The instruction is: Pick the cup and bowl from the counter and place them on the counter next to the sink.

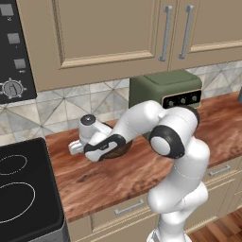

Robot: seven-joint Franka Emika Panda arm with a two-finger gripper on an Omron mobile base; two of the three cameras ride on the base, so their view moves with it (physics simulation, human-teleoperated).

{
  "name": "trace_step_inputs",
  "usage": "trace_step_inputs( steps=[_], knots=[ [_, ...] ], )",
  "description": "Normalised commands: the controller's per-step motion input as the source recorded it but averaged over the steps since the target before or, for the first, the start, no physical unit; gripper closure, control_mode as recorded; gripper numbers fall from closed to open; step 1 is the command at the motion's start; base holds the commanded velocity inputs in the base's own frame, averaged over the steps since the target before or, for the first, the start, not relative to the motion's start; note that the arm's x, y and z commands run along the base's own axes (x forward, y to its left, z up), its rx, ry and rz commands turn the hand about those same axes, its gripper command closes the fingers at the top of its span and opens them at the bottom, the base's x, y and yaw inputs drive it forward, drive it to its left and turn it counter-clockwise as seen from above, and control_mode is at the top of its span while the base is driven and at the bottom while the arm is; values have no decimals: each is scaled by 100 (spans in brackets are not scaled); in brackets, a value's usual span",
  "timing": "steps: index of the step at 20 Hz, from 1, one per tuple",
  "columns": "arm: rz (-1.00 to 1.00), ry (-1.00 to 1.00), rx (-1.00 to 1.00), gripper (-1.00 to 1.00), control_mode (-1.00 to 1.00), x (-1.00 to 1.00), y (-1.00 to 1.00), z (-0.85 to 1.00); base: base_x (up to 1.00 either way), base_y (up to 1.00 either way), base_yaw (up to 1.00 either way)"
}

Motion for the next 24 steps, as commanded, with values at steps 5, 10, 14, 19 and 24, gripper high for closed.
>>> trace_step_inputs(
  steps=[5, 10, 14, 19, 24],
  knots=[
    [0, 0, 0, -100, -100, 7, 0, -15, 0, 0, 0],
    [0, 0, 0, -100, -100, 6, 0, -10, 0, 0, 0],
    [0, 0, 0, -100, -100, 6, 0, -13, 0, 0, 0],
    [0, 0, 0, -100, -100, 12, 0, -22, 0, 0, 0],
    [0, 0, 0, -100, -100, 2, 0, -4, 0, 0, 0]
  ],
)
